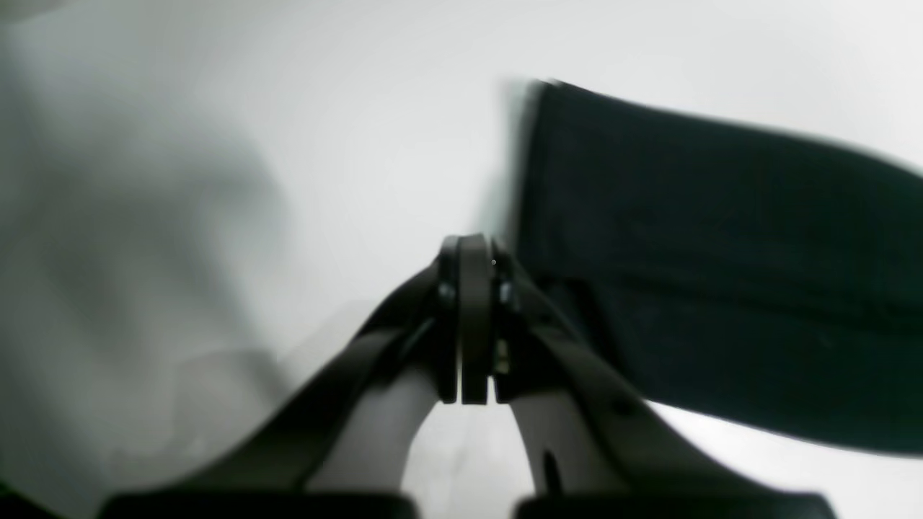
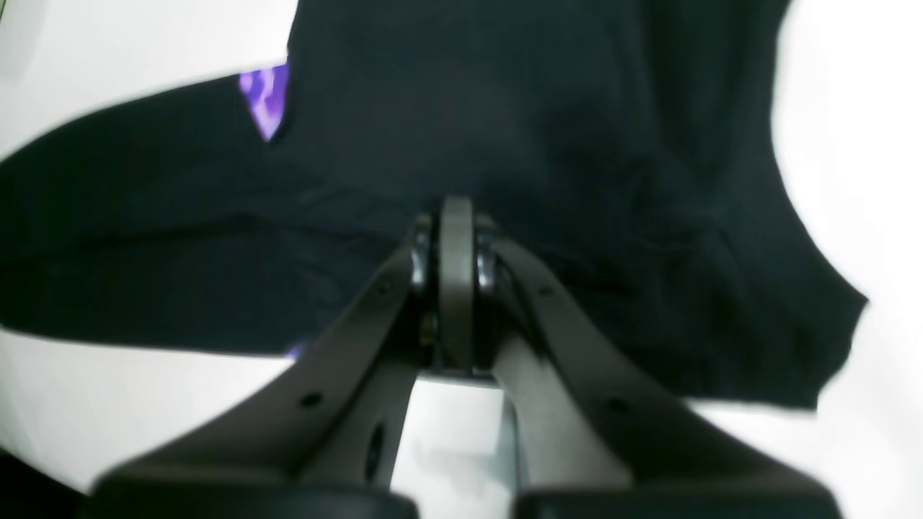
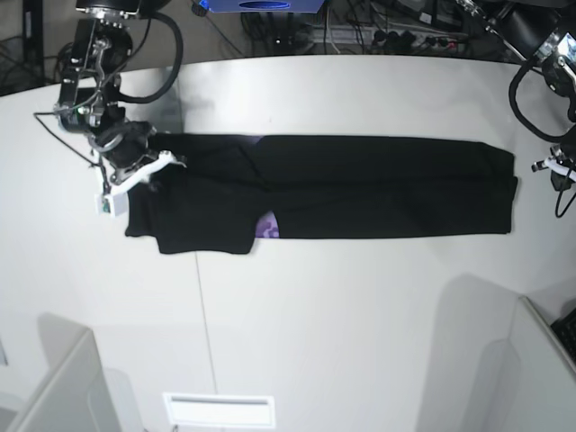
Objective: Fold the T-shirt properly
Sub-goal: 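Grasp the folded edge with both grippers and pull it away from the collar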
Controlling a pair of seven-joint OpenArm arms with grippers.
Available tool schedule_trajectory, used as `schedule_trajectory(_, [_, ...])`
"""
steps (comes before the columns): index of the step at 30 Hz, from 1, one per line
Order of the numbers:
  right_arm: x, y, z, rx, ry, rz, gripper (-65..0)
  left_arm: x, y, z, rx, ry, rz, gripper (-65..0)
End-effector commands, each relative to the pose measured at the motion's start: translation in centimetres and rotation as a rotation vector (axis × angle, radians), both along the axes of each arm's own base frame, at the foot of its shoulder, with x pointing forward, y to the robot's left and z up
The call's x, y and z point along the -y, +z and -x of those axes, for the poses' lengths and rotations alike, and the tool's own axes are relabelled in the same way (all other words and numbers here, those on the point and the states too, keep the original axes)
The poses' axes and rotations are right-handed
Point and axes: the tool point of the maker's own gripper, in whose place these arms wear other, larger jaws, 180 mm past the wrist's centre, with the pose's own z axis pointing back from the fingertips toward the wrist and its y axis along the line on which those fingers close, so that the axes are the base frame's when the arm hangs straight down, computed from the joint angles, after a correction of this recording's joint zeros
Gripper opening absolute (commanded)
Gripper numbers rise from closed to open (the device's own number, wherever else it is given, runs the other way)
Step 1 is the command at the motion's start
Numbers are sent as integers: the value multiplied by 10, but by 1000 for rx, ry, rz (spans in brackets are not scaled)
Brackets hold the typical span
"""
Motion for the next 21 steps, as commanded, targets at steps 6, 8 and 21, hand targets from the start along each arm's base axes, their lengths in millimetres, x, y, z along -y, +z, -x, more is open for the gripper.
schedule_trajectory(6, [-32,-5,17,30,69,-29,-650,1,-19,4,54,12,90,-102])
schedule_trajectory(8, [-41,-8,22,36,87,-38,-650,5,-34,2,66,33,168,0])
schedule_trajectory(21, [-58,-10,29,37,129,-53,-650,44,-90,-51,89,34,370,-8])
